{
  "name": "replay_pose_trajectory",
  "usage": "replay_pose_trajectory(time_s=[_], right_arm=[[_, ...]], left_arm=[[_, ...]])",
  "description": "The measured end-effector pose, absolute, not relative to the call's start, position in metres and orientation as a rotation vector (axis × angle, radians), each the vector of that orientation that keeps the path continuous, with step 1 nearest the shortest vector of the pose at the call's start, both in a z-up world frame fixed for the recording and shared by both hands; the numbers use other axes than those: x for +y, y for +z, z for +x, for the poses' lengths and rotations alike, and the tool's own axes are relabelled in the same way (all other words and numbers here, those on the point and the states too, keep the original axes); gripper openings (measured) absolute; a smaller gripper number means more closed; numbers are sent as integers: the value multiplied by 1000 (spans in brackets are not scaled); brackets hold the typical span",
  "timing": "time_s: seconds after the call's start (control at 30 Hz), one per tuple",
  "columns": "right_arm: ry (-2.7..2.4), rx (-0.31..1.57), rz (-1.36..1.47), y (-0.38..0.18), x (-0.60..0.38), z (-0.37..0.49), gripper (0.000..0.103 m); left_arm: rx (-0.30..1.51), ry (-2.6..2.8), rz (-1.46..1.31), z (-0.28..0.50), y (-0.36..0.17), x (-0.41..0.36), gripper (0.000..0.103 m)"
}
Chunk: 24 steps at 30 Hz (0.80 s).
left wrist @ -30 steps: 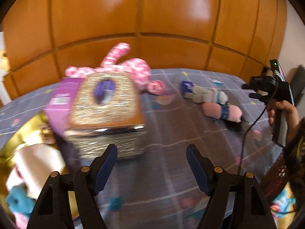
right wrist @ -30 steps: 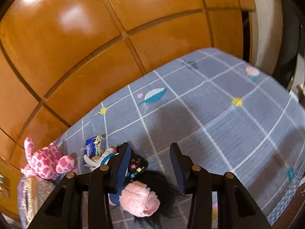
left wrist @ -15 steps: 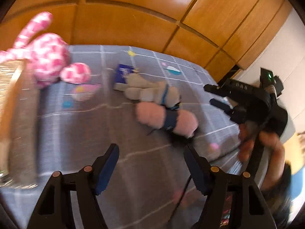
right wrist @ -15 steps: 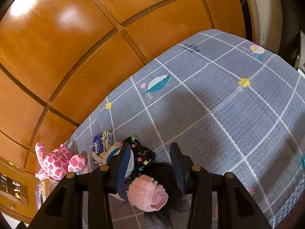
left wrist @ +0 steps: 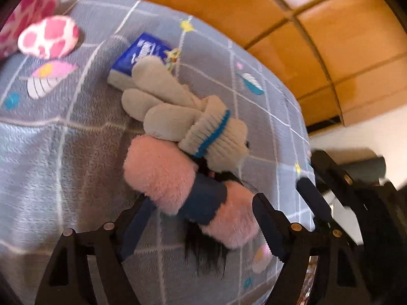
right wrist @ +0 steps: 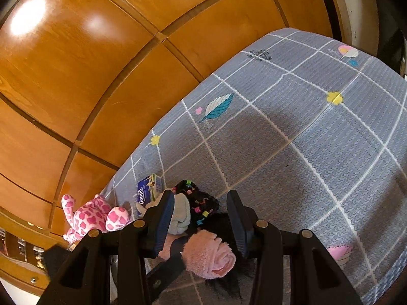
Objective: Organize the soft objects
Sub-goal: 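Grasp the pink fuzzy roll with left tool while right tool reaches the black-haired doll, then lift the pink fuzzy roll with left tool while right tool grasps the doll's beaded hair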
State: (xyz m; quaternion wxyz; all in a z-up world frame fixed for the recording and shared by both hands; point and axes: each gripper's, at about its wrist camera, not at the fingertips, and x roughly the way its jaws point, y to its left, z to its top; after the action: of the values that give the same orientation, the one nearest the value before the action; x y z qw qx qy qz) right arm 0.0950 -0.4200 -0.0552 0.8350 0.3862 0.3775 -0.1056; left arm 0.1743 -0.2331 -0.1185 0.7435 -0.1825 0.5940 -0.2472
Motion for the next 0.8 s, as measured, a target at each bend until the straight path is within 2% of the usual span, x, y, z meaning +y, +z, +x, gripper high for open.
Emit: replay_pose_trajectory(time_s=[0.03,0.1,0.17,0.23,0.57,0.67,0.7,0.8], right_arm=[[-220,800,820,-55,-419,95,43],[-216,802,823,-56,-419,96,43],[-214,798,824,-56,-419,95,43],[-208,792,813,-56,-418,95,43],[-196,807,745,-54,-408,98,43],[-202,828,747,-58,-408,99,43],[-203,837,743,-58,-407,100,43],[-209,861,727,-62,-403,102,43]], left_arm=[[1304,-535,-406,174,-121,-234,78],[1271,-533,-371,173,-119,-237,59],[1255,-559,-353,170,-117,-234,51],[1234,-579,-311,164,-112,-226,50],[1201,-658,7,129,-102,-154,50],[1208,-662,11,121,-104,-130,51],[1210,-653,-11,121,-105,-122,52],[1205,-605,-40,121,-112,-113,68]])
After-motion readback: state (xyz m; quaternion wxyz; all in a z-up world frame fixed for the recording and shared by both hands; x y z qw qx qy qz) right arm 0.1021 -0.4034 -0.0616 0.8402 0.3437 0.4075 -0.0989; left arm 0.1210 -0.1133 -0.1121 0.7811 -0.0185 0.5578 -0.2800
